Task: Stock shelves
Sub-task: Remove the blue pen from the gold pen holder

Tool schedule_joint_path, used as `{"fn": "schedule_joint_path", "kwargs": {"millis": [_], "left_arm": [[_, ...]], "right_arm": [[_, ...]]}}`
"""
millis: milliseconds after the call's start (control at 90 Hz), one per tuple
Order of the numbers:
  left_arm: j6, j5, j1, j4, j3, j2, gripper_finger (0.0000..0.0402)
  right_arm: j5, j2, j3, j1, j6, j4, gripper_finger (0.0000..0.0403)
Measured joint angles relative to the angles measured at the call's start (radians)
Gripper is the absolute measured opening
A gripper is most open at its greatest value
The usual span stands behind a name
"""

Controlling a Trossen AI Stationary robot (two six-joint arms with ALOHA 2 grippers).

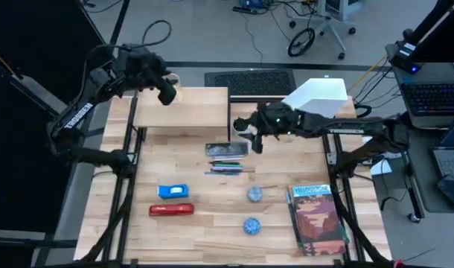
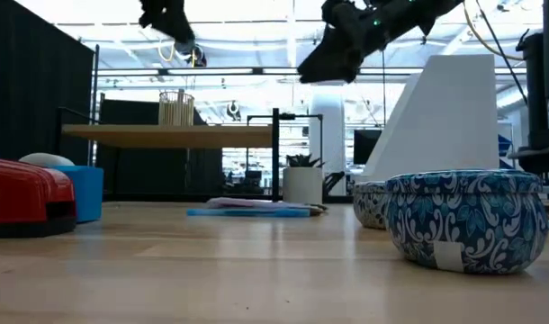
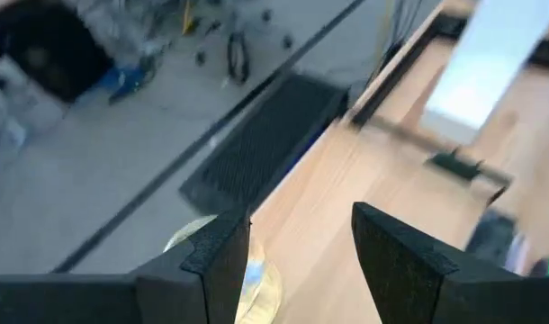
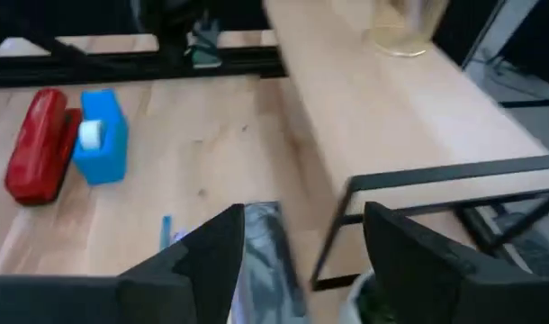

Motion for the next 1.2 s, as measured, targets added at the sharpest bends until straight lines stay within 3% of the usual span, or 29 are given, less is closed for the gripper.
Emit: {"fn": "schedule_joint_path", "kwargs": {"millis": [300,1200], "left_arm": [[0.021,-0.019,0.046,-0.035,-0.002,0.092,0.0182],[0.077,-0.034,0.091,-0.125,-0.002,0.180,0.0182]], "right_arm": [[-0.002,-0.008,0.000,-0.068,-0.022,-0.011,0.0208],[-0.005,-0.007,0.000,-0.069,-0.075,-0.081,0.0208]]}}
